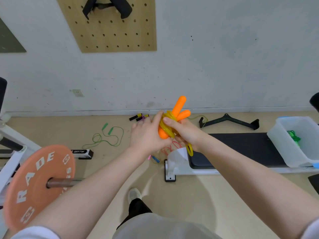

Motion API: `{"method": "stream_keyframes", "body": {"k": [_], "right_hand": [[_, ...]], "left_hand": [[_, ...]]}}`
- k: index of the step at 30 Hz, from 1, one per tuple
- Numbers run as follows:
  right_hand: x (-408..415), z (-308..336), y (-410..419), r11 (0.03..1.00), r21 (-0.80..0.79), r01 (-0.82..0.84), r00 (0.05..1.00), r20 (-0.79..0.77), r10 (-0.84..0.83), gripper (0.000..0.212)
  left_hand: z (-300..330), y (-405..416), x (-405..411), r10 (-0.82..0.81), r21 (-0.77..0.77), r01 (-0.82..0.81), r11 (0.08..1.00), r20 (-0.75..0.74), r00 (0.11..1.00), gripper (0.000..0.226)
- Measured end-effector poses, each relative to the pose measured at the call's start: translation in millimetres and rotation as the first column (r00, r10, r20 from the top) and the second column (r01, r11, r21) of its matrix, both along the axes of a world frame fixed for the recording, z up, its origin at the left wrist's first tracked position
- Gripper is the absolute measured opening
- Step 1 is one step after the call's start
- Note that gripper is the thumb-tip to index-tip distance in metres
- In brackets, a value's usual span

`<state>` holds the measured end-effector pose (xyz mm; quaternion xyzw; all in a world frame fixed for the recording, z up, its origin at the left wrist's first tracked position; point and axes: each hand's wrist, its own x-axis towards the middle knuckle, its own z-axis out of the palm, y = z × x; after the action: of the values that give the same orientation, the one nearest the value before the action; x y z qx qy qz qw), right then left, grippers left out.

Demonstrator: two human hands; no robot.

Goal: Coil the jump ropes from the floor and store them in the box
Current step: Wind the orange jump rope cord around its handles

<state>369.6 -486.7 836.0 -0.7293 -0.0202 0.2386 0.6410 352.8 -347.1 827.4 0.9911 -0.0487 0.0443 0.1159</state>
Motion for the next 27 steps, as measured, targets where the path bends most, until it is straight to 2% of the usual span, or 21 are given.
{"method": "stream_keyframes", "body": {"k": [2, 5, 8, 10, 14, 15, 16, 17, 18, 19, 20, 21, 22, 23, 25, 27], "right_hand": [[-1, -4, 3, 0.999, -0.021, 0.044, 0.998, -0.033, -0.045, 0.035], [-1, -5, 7, 0.995, -0.094, 0.020, 0.995, -0.099, -0.029, 0.034], [-3, -3, 8, 0.981, -0.191, -0.010, 0.992, -0.123, -0.014, 0.043], [-5, -3, 11, 0.978, -0.210, 0.018, 0.988, -0.146, -0.050, 0.051], [-6, -5, 13, 0.988, -0.129, 0.089, 0.968, -0.223, -0.116, 0.055], [-6, -6, 12, 0.990, -0.093, 0.103, 0.961, -0.247, -0.123, 0.053], [-6, -6, 9, 0.991, -0.049, 0.125, 0.951, -0.278, -0.134, 0.053], [-6, -6, 6, 0.987, 0.009, 0.159, 0.935, -0.324, -0.147, 0.053], [-5, -5, 3, 0.976, 0.091, 0.200, 0.914, -0.377, -0.152, 0.053], [-4, -4, 1, 0.954, 0.189, 0.234, 0.896, -0.422, -0.136, 0.054], [-2, 0, 0, 0.924, 0.289, 0.250, 0.888, -0.448, -0.100, 0.055], [-2, 4, 1, 0.890, 0.382, 0.249, 0.889, -0.455, -0.053, 0.058], [-2, 10, 4, 0.853, 0.462, 0.245, 0.890, -0.456, -0.009, 0.061], [-2, 15, 9, 0.817, 0.521, 0.245, 0.890, -0.454, 0.023, 0.063], [-6, 26, 20, 0.774, 0.591, 0.226, 0.899, -0.433, 0.068, 0.059], [-9, 32, 29, 0.764, 0.615, 0.194, 0.901, -0.420, 0.110, 0.055]], "left_hand": [[-3, 2, 1, 0.000, 0.120, -0.003, 0.993, 0.026, 1.000, 0.087], [-7, 5, 0, -0.079, 0.296, 0.016, 0.955, 0.202, 0.976, 0.093], [-12, 9, 2, -0.125, 0.458, 0.000, 0.889, 0.242, 0.962, 0.102], [-7, 10, 3, -0.121, 0.471, -0.033, 0.882, 0.292, 0.949, 0.107], [5, 14, 4, -0.234, 0.404, 0.103, 0.909, 0.291, 0.928, 0.112], [8, 16, 6, -0.282, 0.336, 0.187, 0.923, 0.262, 0.923, 0.113], [14, 19, 7, -0.307, 0.186, 0.273, 0.944, 0.188, 0.933, 0.111], [18, 24, 8, -0.310, -0.049, 0.314, 0.948, 0.086, 0.947, 0.110], [22, 26, 7, -0.285, -0.310, 0.286, 0.907, 0.050, 0.957, 0.110], [20, 29, 7, -0.222, -0.560, 0.209, 0.801, 0.047, 0.974, 0.114], [16, 29, 6, -0.146, -0.767, 0.107, 0.633, 0.017, 0.989, 0.117], [13, 26, 3, -0.120, -0.899, 0.014, 0.439, -0.043, 0.992, 0.117], [11, 20, -1, -0.156, -0.961, -0.051, 0.270, -0.096, 0.983, 0.110], [7, 14, -3, -0.195, -0.982, -0.078, 0.173, -0.112, 0.974, 0.100], [8, 0, -6, -0.155, -0.992, -0.046, 0.116, -0.064, 0.986, 0.086], [18, -9, -4, -0.026, -0.996, 0.011, 0.093, 0.009, 1.000, 0.087]]}}
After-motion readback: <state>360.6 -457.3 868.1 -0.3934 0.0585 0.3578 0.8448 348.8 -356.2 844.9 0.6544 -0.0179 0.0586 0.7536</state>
